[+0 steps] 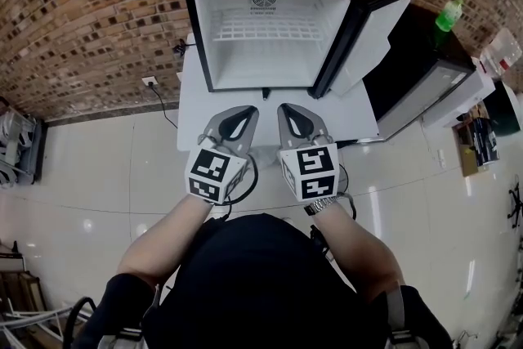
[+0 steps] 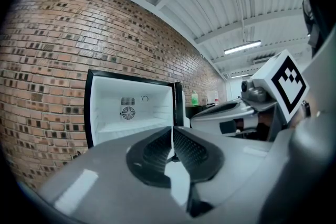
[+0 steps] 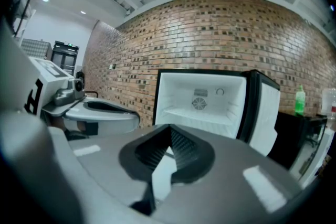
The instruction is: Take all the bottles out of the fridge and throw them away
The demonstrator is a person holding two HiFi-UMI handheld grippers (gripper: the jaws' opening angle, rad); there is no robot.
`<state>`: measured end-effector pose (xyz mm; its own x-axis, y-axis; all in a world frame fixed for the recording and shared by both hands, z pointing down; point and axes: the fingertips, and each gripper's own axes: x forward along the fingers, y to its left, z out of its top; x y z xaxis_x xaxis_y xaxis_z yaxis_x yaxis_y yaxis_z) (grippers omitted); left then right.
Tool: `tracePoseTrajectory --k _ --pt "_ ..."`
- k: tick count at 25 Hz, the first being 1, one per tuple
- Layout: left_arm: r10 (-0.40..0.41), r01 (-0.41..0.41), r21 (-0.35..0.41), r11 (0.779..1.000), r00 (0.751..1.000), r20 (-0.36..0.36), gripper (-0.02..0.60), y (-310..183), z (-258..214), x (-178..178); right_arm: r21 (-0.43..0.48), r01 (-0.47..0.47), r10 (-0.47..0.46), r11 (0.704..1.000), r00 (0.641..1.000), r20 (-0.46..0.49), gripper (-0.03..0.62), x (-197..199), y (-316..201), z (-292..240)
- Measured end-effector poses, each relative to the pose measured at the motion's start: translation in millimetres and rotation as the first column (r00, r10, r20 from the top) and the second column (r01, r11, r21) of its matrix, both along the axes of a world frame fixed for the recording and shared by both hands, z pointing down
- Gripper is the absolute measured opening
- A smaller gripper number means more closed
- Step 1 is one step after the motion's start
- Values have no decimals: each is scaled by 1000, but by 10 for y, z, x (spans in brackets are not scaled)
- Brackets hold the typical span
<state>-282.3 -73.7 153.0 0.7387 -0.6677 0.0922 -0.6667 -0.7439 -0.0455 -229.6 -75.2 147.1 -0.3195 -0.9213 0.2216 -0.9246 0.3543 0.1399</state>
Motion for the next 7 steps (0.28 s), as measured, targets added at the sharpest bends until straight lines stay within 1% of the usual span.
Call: tracePoseTrajectory --k 7 --pt "2 -2 3 1000 1000 2 12 -19 -16 -23 -4 2 -2 1000 1000 0 3 -27 -10 -3"
